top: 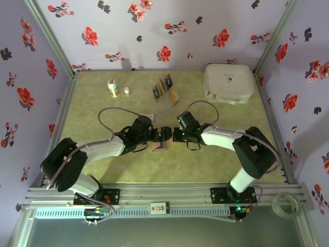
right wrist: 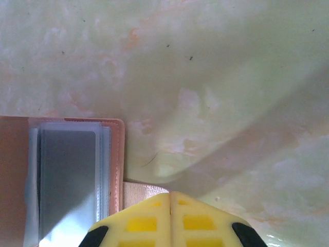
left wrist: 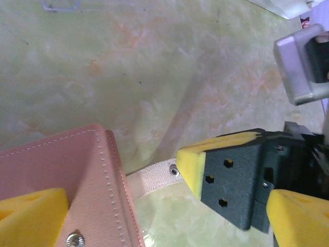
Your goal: Put the credit cards into the card holder
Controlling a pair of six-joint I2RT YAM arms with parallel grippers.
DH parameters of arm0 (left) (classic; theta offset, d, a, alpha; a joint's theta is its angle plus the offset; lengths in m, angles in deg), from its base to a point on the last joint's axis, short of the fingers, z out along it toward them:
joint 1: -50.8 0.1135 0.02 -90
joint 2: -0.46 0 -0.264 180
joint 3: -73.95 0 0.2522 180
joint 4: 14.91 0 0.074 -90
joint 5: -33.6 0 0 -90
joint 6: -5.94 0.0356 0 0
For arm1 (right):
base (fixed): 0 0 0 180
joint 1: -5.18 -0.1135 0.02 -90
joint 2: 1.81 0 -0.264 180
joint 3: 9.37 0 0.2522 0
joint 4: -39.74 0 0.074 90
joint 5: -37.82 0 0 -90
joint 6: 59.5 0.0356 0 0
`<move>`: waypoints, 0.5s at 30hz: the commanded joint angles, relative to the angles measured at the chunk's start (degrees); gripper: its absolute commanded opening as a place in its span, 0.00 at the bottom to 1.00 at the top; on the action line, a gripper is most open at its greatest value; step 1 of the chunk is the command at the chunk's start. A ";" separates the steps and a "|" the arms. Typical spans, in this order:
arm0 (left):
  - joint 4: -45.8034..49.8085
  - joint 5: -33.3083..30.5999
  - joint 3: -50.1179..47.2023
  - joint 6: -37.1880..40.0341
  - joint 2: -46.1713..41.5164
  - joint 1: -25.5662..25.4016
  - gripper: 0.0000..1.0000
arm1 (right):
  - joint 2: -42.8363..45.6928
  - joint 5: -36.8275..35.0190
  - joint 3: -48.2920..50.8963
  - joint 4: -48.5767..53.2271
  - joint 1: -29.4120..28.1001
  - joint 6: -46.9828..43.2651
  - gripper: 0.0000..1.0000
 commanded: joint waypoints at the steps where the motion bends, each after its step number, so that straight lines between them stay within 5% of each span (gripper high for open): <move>1: -6.67 -1.69 -1.78 -4.15 2.53 -0.65 1.00 | 0.60 -0.42 1.21 -0.49 0.37 0.58 0.13; 11: -11.31 -5.85 -6.78 -9.13 5.61 -0.84 1.00 | 5.80 -2.34 2.36 3.07 1.33 -0.18 0.37; 15: -10.78 -6.04 -6.82 -9.04 4.60 -0.78 1.00 | 9.61 -2.81 2.36 5.21 1.50 -0.34 0.39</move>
